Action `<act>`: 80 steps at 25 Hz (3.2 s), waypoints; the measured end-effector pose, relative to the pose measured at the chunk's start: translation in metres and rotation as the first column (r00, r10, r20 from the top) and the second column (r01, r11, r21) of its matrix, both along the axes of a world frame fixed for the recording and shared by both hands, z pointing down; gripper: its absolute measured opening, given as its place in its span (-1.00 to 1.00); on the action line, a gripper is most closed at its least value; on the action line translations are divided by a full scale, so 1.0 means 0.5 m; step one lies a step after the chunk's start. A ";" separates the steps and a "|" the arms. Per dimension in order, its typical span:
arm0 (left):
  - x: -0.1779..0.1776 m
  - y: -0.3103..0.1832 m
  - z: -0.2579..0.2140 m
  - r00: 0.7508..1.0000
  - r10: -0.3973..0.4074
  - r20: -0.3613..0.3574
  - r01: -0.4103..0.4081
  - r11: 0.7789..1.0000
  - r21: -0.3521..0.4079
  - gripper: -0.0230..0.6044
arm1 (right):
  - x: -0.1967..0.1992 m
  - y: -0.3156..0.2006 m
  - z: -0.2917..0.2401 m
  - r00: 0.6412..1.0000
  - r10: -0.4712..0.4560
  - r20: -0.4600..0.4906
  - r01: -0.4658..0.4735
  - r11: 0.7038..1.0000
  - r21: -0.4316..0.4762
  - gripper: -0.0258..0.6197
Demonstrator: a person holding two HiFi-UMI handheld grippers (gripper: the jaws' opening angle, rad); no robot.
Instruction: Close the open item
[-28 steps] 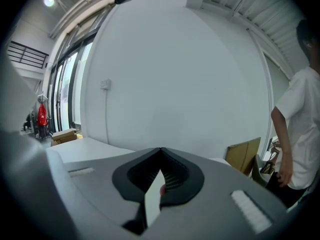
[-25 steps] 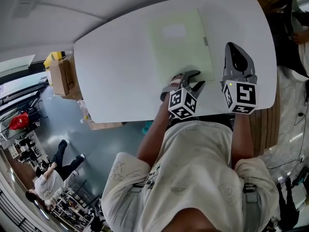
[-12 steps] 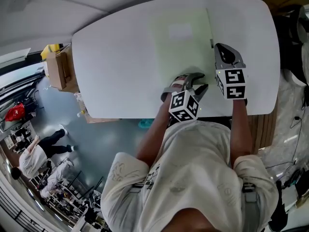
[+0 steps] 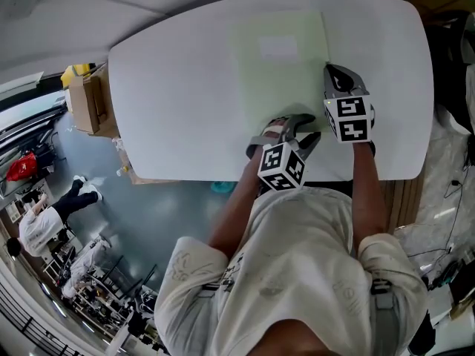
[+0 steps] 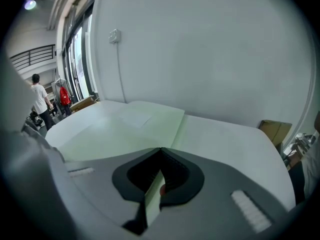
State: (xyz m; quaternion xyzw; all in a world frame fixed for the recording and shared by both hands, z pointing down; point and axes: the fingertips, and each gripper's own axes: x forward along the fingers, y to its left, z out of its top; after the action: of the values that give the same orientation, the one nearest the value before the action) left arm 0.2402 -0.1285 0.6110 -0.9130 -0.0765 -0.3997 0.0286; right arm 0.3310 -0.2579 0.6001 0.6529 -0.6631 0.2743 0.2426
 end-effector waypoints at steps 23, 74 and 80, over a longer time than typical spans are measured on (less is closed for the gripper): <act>-0.026 -0.020 -0.038 0.991 -0.097 -0.090 0.097 0.995 0.001 -0.38 | 0.013 0.004 0.006 0.992 0.094 0.088 -0.091 0.995 -0.038 -0.92; -0.342 -0.235 -0.409 0.479 -0.628 -0.613 0.717 0.683 -0.140 -0.38 | -0.212 0.220 -0.443 0.951 0.286 -0.114 -0.200 0.856 0.477 -0.92; -0.375 -0.235 -0.494 0.447 -0.560 -0.697 0.735 0.674 -0.070 -0.38 | -0.240 0.226 -0.524 0.944 0.307 -0.124 -0.177 0.784 0.595 -0.92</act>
State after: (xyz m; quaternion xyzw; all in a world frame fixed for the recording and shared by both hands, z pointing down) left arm 0.0529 -0.2459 0.3639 -0.9377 0.3460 -0.0299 0.0093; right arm 0.2110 -0.1450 0.3384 0.8010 -0.5947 0.0178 0.0663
